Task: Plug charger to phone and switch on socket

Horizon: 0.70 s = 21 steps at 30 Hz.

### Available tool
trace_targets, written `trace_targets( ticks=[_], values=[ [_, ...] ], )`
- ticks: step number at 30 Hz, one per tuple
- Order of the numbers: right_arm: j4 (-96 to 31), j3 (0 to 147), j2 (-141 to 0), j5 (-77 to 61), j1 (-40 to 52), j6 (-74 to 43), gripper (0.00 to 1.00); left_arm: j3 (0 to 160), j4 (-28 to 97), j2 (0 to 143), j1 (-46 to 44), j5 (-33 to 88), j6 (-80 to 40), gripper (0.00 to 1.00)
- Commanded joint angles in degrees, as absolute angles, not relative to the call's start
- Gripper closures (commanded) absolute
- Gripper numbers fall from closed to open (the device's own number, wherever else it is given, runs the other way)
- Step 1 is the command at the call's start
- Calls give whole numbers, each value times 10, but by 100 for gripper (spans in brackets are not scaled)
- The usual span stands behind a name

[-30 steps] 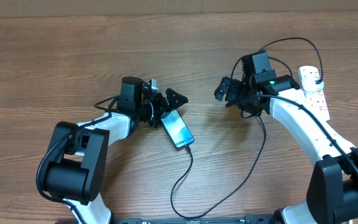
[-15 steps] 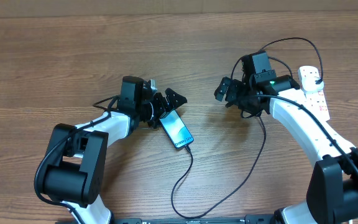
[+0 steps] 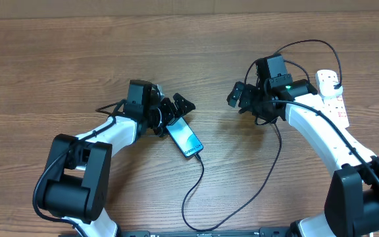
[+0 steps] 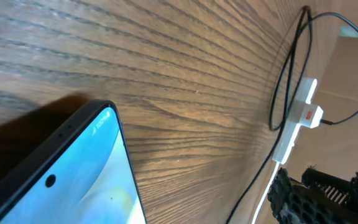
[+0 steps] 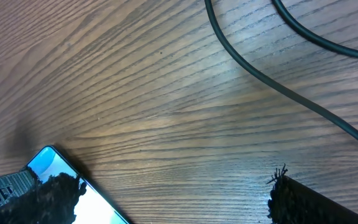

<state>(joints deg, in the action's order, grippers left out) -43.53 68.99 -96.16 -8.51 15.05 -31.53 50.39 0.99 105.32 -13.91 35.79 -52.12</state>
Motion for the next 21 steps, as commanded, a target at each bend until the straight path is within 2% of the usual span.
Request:
trace_targets(
  ticks=[1, 21],
  values=[
    [-435, 687, -953, -78, 153, -317, 0, 466, 53, 1095, -139, 236, -513, 0],
    [-434, 687, -953, -77, 153, -317, 0, 466, 93, 1095, -139, 209, -524, 0]
  ],
)
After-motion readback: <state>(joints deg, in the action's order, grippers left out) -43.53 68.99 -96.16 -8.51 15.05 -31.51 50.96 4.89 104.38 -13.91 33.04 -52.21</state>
